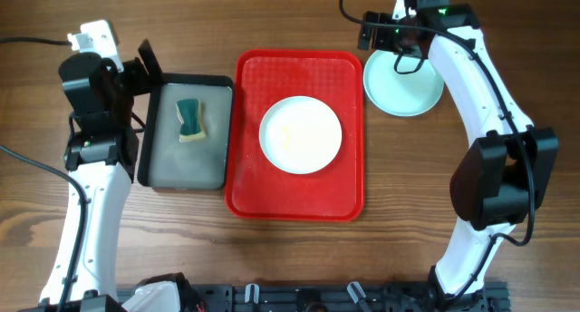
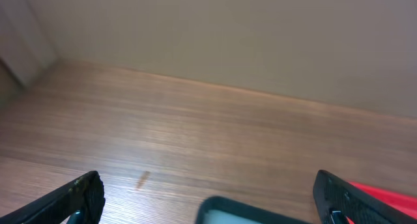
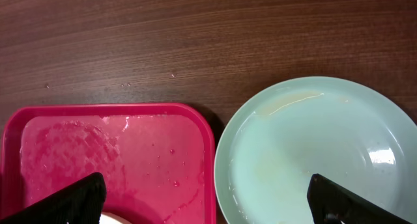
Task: Clean dirty plates on tray and stack at the side
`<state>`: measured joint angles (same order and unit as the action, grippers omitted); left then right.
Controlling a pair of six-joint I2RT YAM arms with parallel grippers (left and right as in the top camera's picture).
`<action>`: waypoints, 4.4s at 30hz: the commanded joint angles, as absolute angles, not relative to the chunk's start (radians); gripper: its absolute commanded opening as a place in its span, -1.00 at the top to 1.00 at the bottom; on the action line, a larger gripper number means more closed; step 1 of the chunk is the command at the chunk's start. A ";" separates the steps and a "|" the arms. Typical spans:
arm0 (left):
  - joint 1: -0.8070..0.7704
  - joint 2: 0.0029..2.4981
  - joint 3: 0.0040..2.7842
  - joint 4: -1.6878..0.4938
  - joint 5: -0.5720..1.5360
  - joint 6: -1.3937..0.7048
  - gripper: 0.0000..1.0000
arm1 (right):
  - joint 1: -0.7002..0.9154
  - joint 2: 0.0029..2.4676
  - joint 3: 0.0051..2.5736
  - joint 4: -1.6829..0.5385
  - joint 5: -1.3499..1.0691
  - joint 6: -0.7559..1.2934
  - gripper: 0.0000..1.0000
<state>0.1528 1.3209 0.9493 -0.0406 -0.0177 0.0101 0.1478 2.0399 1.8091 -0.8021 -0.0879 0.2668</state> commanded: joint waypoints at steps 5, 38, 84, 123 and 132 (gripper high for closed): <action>0.159 1.326 0.950 -0.485 0.243 -0.271 -1.00 | 0.151 2.027 1.816 -0.797 -0.078 0.263 -0.99; -0.040 1.563 1.228 -0.735 0.058 -0.213 0.32 | 0.151 2.027 1.816 -0.797 -0.078 0.263 -0.99; -0.041 1.914 1.176 -0.615 -0.113 -0.091 0.38 | 0.151 2.027 1.816 -0.797 -0.078 0.263 -0.99; -0.030 1.700 1.161 -0.579 -0.094 -0.250 0.92 | 0.151 2.027 1.816 -0.797 -0.078 0.263 -0.99; -0.077 1.567 1.160 -0.622 -0.068 -0.277 0.92 | 0.151 2.027 1.816 -0.796 -0.078 0.266 -0.99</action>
